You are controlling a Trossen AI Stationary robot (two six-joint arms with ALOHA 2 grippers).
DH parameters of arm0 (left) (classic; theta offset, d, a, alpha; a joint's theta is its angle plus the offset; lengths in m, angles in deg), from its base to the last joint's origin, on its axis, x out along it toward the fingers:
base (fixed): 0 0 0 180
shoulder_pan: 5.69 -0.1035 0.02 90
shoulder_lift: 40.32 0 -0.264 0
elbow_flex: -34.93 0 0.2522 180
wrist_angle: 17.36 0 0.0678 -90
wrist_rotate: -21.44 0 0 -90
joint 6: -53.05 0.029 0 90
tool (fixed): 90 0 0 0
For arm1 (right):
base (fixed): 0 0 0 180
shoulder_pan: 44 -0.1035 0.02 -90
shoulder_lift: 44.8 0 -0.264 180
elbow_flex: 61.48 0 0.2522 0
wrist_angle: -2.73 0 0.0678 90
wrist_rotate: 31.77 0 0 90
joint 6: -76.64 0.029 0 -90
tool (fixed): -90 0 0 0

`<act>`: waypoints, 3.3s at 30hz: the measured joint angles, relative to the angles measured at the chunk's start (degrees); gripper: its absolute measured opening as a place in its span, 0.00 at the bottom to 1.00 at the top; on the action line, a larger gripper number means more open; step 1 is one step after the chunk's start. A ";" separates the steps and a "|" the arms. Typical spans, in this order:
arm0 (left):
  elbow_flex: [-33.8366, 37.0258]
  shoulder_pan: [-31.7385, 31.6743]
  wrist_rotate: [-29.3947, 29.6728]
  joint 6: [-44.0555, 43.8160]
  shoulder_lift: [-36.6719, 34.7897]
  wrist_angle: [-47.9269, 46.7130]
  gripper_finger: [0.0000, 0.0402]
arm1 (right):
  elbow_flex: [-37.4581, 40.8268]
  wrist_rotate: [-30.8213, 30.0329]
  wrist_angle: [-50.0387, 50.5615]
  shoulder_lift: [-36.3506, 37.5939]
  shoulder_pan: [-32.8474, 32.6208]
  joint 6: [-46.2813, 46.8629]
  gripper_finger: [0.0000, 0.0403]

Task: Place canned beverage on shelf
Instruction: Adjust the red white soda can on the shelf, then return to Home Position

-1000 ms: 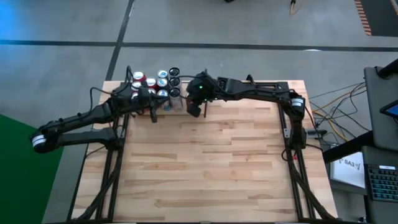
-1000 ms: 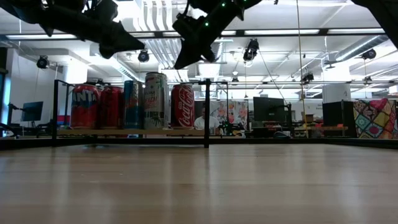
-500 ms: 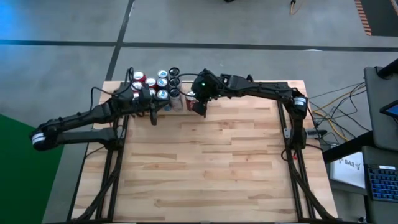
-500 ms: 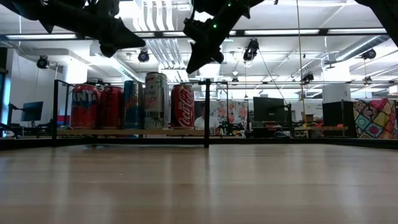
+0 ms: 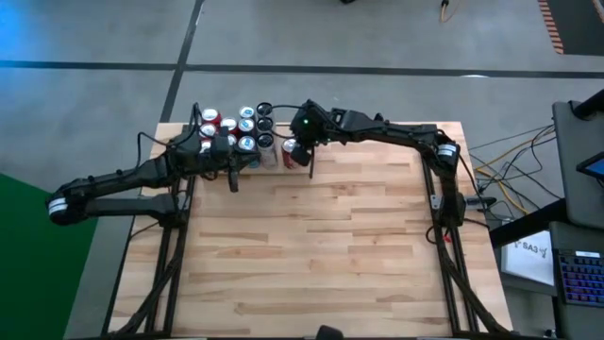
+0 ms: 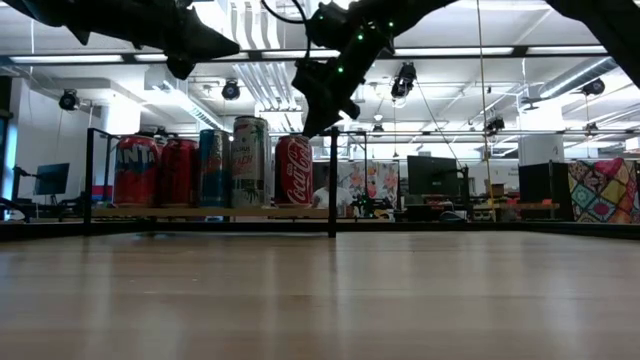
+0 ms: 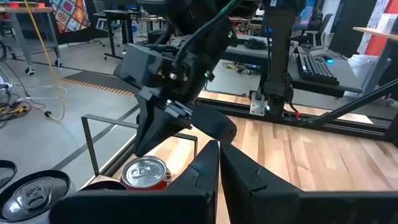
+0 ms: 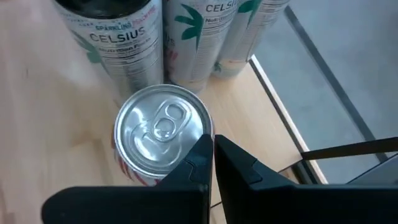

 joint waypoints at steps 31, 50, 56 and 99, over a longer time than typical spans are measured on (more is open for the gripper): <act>0.00 0.00 0.11 0.42 1.09 -0.16 0.00 | -3.08 2.45 10.47 2.31 -1.48 -1.02 0.02; 0.00 0.00 0.10 0.90 1.07 -0.07 0.00 | 0.33 5.14 7.55 1.76 -4.11 -0.26 0.02; 0.00 0.00 0.11 1.32 1.07 -0.07 0.00 | 2.60 5.17 1.90 1.76 -4.13 -0.55 0.02; 7.81 28.11 4.51 5.35 -12.97 8.41 0.00 | 41.09 6.86 -35.72 31.10 -26.51 -0.14 0.02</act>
